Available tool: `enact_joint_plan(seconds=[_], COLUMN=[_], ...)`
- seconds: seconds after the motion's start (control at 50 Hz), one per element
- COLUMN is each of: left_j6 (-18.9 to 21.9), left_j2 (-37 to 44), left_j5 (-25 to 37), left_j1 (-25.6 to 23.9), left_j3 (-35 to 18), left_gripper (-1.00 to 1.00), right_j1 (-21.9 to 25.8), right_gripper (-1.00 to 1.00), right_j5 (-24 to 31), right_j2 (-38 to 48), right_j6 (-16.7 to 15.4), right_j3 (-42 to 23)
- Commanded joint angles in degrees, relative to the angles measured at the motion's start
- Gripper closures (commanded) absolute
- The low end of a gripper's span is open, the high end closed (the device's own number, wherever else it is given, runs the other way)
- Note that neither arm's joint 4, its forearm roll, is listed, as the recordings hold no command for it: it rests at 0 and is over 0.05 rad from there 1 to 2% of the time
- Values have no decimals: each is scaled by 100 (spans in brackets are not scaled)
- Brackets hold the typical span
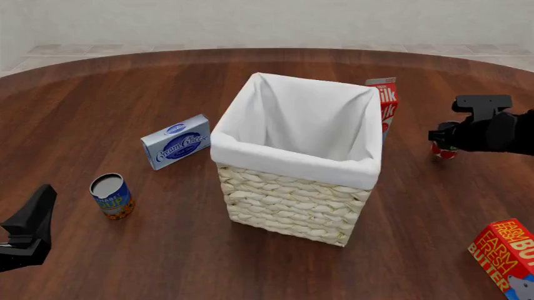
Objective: Pick up the alphabet soup and the tomato sauce, and put them in the basket.
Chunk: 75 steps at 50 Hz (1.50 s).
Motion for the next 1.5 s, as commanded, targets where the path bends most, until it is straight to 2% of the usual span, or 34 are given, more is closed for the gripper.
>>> enact_joint_plan(seconds=[0.02,0.24,0.3,0.78,1.04,1.5], left_j6=[2,-1,-9,6,-11,-35], left_j2=[2,2,-130,-481,-415,-311], left_j5=[-1,-1,97,460,390,272], left_j1=[-1,1,23,1,3,7], left_j3=[0,0,0,0,0,0], left_gripper=[-100,-100,-100,-100,-100,-100], right_j1=[-18,58,51,431,664,1200], right_gripper=[100,100,100,100,100,100], right_j5=[86,191,196,667,993,1470], right_j2=[-306,-719,-850,-1713,-1822,-2559], right_j6=[97,102,-84,220,241,298], right_j3=[-37,56,77,-38,-535,-833])
